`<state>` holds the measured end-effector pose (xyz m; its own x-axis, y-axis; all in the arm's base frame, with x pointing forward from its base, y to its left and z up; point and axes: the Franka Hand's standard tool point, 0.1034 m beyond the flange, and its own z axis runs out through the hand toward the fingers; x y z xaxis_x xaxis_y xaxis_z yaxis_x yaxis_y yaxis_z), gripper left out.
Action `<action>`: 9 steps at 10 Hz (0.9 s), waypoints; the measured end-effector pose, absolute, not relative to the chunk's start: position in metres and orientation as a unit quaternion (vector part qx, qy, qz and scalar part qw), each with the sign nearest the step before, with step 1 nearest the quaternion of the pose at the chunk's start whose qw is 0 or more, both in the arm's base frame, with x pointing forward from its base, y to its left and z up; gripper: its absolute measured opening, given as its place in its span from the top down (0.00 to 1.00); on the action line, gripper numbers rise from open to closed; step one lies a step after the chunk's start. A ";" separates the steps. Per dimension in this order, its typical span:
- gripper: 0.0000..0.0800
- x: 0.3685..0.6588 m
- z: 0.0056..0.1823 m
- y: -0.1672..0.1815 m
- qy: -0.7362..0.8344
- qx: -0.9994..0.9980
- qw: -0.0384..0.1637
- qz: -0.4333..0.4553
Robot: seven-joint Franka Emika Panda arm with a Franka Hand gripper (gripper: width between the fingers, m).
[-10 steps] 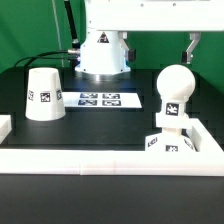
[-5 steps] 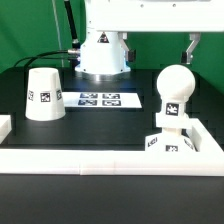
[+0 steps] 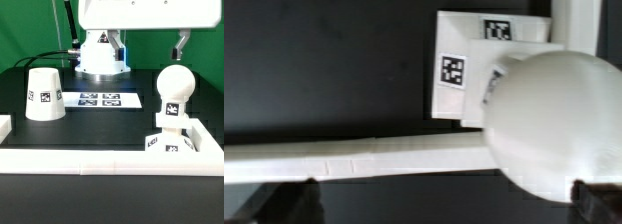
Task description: Assemble lamp
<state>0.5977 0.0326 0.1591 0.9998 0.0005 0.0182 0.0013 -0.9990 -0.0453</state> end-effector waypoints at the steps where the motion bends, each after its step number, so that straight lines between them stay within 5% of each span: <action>1: 0.13 0.598 0.159 0.033 0.011 -1.000 0.022 -0.009; 9: 0.13 0.578 0.141 -0.042 0.014 -1.000 0.006 -0.012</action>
Offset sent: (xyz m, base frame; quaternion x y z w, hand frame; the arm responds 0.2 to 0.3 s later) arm 0.0000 -0.0300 0.0000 0.0000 0.0000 0.0000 1.0000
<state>0.5782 -0.0423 0.1412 0.9994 -0.0272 0.0236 -0.0269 -0.9996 -0.0122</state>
